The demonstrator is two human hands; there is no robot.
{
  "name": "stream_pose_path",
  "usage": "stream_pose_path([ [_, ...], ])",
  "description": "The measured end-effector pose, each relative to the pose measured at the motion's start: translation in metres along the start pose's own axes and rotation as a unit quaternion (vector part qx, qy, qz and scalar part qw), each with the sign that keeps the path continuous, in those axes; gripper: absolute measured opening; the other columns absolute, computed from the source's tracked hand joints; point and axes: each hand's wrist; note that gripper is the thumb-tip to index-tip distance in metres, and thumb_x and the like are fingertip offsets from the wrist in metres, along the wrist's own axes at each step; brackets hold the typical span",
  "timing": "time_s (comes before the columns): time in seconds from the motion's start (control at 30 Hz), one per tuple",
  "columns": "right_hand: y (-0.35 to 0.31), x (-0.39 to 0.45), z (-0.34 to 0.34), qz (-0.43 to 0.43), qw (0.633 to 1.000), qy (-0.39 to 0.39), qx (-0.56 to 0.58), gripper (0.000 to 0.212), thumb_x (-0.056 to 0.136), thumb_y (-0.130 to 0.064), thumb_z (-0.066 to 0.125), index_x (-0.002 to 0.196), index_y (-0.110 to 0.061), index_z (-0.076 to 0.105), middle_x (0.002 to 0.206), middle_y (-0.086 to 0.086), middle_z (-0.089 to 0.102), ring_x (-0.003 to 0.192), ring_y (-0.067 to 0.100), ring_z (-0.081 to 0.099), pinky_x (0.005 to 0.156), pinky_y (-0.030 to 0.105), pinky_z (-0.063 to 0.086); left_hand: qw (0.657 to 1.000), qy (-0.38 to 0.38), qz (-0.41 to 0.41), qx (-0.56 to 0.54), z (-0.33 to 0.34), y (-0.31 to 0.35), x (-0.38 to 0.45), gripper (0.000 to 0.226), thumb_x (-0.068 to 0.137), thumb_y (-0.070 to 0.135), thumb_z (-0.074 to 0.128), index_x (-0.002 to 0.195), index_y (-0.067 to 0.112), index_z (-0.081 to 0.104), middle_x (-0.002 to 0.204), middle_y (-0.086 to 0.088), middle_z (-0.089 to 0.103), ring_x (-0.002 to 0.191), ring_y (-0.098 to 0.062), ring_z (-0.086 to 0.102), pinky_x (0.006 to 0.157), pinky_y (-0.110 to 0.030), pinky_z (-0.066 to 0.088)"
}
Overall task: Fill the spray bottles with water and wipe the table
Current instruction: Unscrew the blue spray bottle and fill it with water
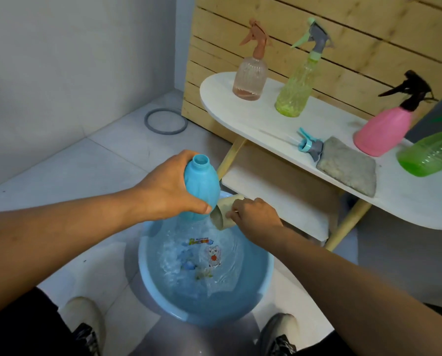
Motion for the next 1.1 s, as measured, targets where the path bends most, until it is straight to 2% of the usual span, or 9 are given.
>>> stream_pose_path([
  [0.13, -0.002, -0.005, -0.003, -0.077, 0.989, 0.04, -0.121, 0.032, 0.105, -0.042, 0.042, 0.112, -0.018, 0.063, 0.107, 0.006, 0.066, 0.1, 0.03, 0.056, 0.069, 0.035, 0.039, 1.0, -0.005, -0.002, 0.003, 0.0, 0.0, -0.002, 0.088, 0.057, 0.031, 0.099, 0.126, 0.041, 0.046, 0.112, 0.019, 0.057, 0.098, -0.001, 0.059, 0.07, -0.02, 0.05],
  [0.23, -0.006, -0.011, -0.011, -0.139, 0.965, 0.114, -0.191, 0.017, 0.097, -0.032, 0.061, 0.091, -0.018, 0.068, 0.083, 0.002, 0.066, 0.079, 0.028, 0.06, 0.059, 0.032, 0.037, 1.0, -0.004, -0.001, 0.004, 0.0, 0.001, -0.001, 0.087, 0.057, 0.03, 0.099, 0.126, 0.039, 0.046, 0.113, 0.018, 0.057, 0.098, -0.002, 0.059, 0.071, -0.021, 0.05],
  [0.4, -0.01, -0.019, -0.016, -0.203, 0.937, 0.15, -0.242, 0.016, 0.094, -0.018, 0.053, 0.082, -0.021, 0.064, 0.075, -0.001, 0.06, 0.07, 0.025, 0.056, 0.063, 0.035, 0.039, 1.0, 0.002, 0.001, 0.01, 0.001, 0.003, -0.002, 0.088, 0.056, 0.031, 0.099, 0.127, 0.038, 0.047, 0.114, 0.018, 0.057, 0.099, -0.001, 0.058, 0.073, -0.022, 0.05],
  [0.6, -0.015, -0.027, -0.023, -0.205, 0.926, 0.19, -0.254, 0.016, 0.085, -0.018, 0.069, 0.073, -0.022, 0.06, 0.067, -0.001, 0.056, 0.062, 0.024, 0.052, 0.061, 0.035, 0.032, 1.0, -0.006, 0.005, 0.008, 0.001, 0.007, -0.004, 0.089, 0.057, 0.031, 0.099, 0.128, 0.038, 0.046, 0.116, 0.017, 0.056, 0.102, -0.005, 0.059, 0.075, -0.024, 0.053],
  [0.67, -0.016, -0.026, -0.032, -0.138, 0.951, 0.192, -0.197, 0.02, 0.086, -0.026, 0.075, 0.071, -0.02, 0.063, 0.065, 0.002, 0.059, 0.059, 0.028, 0.056, 0.059, 0.034, 0.031, 1.0, -0.007, 0.004, 0.008, 0.001, 0.008, -0.005, 0.089, 0.057, 0.031, 0.099, 0.128, 0.038, 0.046, 0.116, 0.016, 0.056, 0.101, -0.005, 0.059, 0.074, -0.024, 0.053],
  [0.77, -0.007, -0.017, -0.054, 0.034, 0.99, 0.133, 0.041, 0.03, 0.101, -0.042, 0.055, 0.082, -0.019, 0.064, 0.082, 0.002, 0.065, 0.077, 0.028, 0.059, 0.066, 0.038, 0.045, 1.0, -0.005, 0.005, 0.003, 0.001, 0.008, -0.007, 0.086, 0.055, 0.033, 0.099, 0.123, 0.042, 0.047, 0.114, 0.019, 0.056, 0.1, -0.006, 0.06, 0.071, -0.023, 0.053],
  [0.83, 0.003, -0.012, -0.075, 0.099, 0.962, 0.102, 0.232, 0.035, 0.101, -0.045, 0.052, 0.085, -0.018, 0.067, 0.083, -0.003, 0.067, 0.081, 0.02, 0.061, 0.07, 0.034, 0.049, 1.0, -0.003, 0.007, 0.0, 0.001, 0.008, -0.008, 0.084, 0.053, 0.035, 0.098, 0.12, 0.045, 0.047, 0.112, 0.02, 0.057, 0.098, -0.006, 0.061, 0.071, -0.024, 0.054],
  [0.97, 0.019, 0.0, -0.122, 0.098, 0.846, 0.179, 0.492, 0.029, 0.101, -0.035, 0.061, 0.085, -0.015, 0.075, 0.071, -0.017, 0.072, 0.064, -0.007, 0.059, 0.061, 0.006, 0.042, 1.0, -0.008, 0.01, -0.008, 0.0, 0.008, -0.01, 0.084, 0.046, 0.047, 0.093, 0.116, 0.051, 0.047, 0.112, 0.021, 0.057, 0.097, -0.002, 0.061, 0.069, -0.019, 0.052],
  [1.1, 0.03, 0.031, -0.173, 0.088, 0.805, 0.208, 0.548, 0.03, 0.102, -0.035, 0.058, 0.084, -0.015, 0.07, 0.063, -0.01, 0.064, 0.047, 0.005, 0.041, 0.044, 0.019, 0.034, 1.0, -0.006, 0.013, -0.019, 0.002, 0.008, -0.011, 0.082, 0.046, 0.041, 0.094, 0.112, 0.053, 0.048, 0.11, 0.021, 0.057, 0.094, 0.004, 0.06, 0.064, -0.015, 0.052],
])
Point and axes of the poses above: each hand's wrist, its own x-axis towards the middle knuckle, its own z-axis out of the palm, y = z × x
